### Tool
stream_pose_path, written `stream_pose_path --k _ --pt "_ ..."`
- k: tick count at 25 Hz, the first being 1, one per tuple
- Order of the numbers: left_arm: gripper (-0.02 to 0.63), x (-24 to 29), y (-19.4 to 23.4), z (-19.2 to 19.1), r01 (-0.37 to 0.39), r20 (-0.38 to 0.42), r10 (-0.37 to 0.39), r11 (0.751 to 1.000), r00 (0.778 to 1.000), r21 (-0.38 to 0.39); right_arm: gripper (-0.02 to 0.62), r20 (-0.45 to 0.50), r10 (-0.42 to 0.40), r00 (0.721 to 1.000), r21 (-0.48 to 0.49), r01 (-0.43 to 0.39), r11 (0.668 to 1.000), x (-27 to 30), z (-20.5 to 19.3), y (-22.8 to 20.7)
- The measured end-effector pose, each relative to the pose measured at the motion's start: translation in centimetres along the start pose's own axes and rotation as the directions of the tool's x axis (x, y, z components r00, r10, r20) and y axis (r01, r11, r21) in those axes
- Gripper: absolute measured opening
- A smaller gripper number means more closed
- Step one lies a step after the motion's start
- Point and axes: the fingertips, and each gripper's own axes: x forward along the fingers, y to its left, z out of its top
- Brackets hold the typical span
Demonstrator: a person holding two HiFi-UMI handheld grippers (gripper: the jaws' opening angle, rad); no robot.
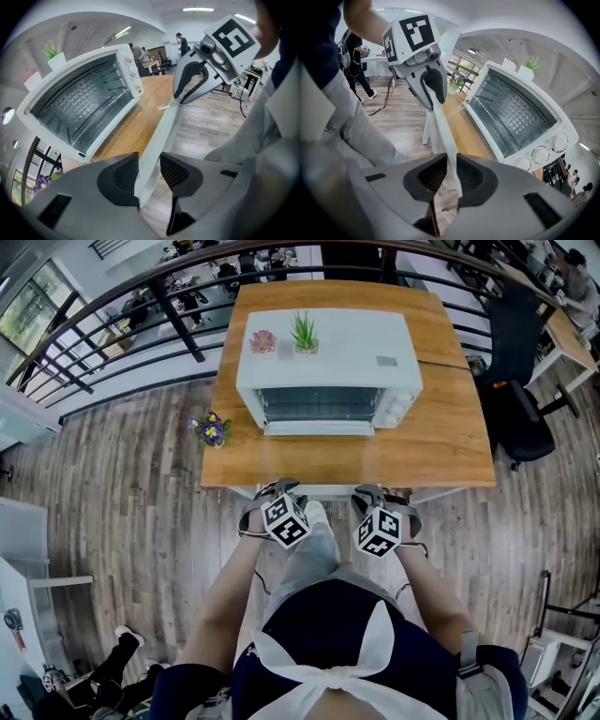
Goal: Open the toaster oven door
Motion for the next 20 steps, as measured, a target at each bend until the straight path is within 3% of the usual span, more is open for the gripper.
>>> stream_pose_path --k 20 --pt "0.149 1.8 -1.0 -1.1 -0.025 -0.029 0.026 0.999 0.999 0.039 0.074 -0.047 0.030 0.998 0.004 -0.030 1.000 1.7 -1.2 1.3"
